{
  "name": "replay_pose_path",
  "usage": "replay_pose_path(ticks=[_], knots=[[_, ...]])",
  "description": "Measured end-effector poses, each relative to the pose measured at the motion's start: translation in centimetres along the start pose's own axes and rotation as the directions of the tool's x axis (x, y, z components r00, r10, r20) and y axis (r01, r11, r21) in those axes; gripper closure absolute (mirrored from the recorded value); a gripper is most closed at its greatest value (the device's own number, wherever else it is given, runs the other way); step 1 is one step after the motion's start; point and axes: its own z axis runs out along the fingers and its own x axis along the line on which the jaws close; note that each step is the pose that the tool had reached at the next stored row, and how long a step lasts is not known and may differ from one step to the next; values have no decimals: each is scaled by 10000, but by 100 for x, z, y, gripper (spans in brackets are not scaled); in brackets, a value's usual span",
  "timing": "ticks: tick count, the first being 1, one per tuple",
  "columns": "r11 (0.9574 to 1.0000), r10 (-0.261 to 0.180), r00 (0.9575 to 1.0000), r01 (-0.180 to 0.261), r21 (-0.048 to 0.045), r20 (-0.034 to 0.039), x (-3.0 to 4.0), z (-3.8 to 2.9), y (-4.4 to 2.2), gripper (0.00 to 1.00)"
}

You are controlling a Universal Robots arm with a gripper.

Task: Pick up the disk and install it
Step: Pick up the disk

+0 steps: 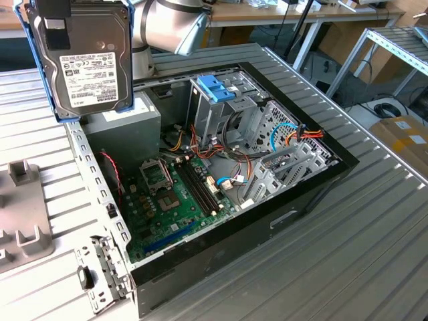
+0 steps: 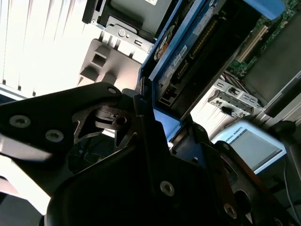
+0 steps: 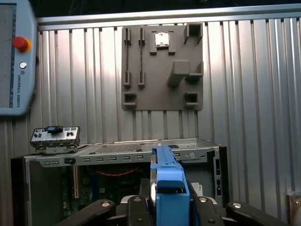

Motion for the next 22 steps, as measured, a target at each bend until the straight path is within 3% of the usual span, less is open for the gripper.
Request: replay_pose_path(ticks=[11,16,18,22], knots=[[10000,1,10000,-1,0,0,54,6,-3,63],[10000,1,10000,-1,0,0,140,15,-8,63],[10000,1,10000,-1,1,1,221,22,-13,63],[10000,0,10000,0,1,1,251,24,-14,63]])
